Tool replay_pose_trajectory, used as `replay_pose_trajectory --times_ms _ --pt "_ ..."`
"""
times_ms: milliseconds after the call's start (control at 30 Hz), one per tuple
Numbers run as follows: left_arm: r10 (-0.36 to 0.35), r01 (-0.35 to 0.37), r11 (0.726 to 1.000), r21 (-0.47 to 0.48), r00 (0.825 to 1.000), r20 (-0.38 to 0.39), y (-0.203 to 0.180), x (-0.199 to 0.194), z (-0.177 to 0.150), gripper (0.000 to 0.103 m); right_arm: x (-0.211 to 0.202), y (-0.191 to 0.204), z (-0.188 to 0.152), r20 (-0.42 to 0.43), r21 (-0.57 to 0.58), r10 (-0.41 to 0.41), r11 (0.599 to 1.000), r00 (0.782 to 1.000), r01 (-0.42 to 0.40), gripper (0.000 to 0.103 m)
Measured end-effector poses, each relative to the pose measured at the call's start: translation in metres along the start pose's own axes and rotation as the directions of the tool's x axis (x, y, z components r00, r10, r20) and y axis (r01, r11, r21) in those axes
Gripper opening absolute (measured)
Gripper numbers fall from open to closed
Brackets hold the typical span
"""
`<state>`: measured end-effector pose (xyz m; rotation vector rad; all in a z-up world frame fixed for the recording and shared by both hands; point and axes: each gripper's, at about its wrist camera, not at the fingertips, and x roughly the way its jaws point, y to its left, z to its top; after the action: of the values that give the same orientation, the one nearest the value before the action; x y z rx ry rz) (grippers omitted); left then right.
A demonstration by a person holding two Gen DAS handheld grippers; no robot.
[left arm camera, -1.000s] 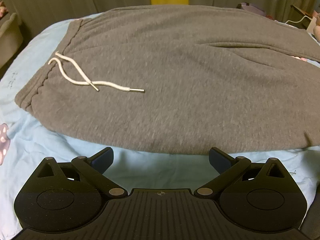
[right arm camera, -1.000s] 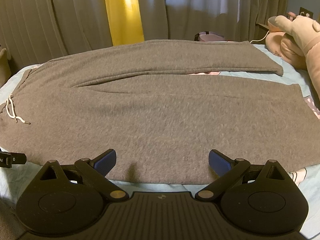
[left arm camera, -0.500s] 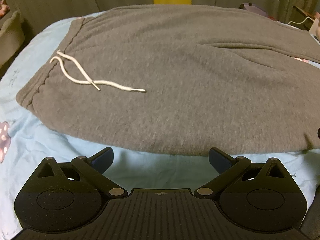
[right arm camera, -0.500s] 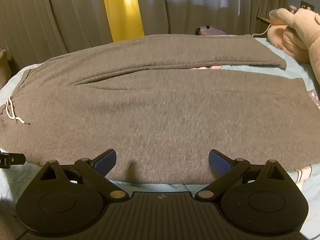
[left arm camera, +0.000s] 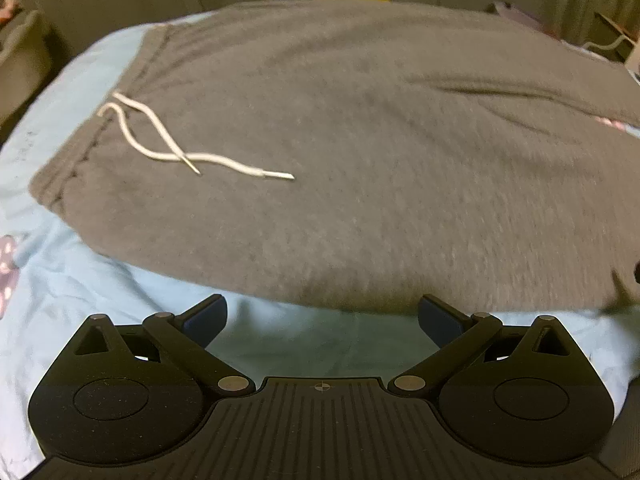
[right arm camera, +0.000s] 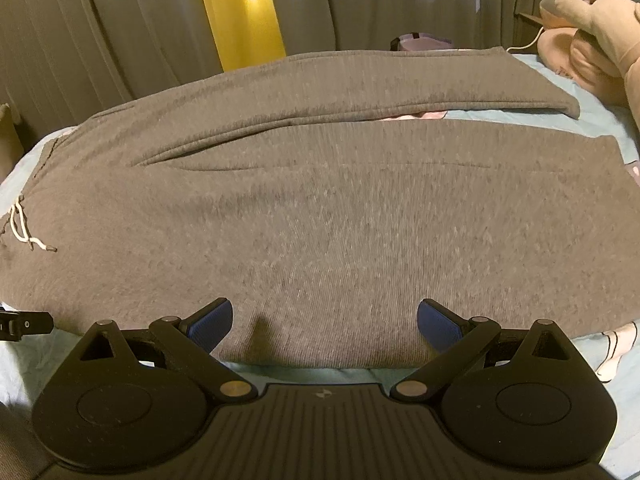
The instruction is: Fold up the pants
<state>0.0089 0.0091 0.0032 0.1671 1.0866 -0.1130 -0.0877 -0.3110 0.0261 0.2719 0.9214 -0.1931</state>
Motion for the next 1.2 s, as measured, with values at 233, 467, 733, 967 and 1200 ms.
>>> replay_pose_trajectory --times_ms 233,467,733,967,1200 --pt "0.06 -0.035 0.99 -0.134 0.98 0.191 -0.006 -0.021 0.041 0.103 0.016 -0.039 0.028 0.001 0.113 -0.082 0.99 0.997 0.082 0.099" --pt "0.181 -0.114 0.969 -0.218 0.93 0.319 -0.042 0.005 0.121 0.103 0.074 -0.065 0.045 -0.152 0.156 -0.178 0.967 0.972 0.202 0.099" --pt "0.318 -0.227 0.928 -0.296 0.896 0.311 -0.035 0.085 0.128 0.103 0.084 -0.076 0.047 -0.107 0.169 -0.141 0.973 0.984 0.158 0.099" --pt "0.476 -0.318 0.85 -0.42 0.805 0.353 0.002 0.103 0.132 0.103 0.08 -0.088 0.11 -0.044 0.209 -0.115 0.97 0.992 0.122 0.099" --pt "0.394 -0.197 0.837 -0.511 0.865 0.311 0.028 0.126 0.132 0.103 0.15 -0.125 0.259 0.071 0.333 -0.16 0.934 0.985 0.128 0.061"
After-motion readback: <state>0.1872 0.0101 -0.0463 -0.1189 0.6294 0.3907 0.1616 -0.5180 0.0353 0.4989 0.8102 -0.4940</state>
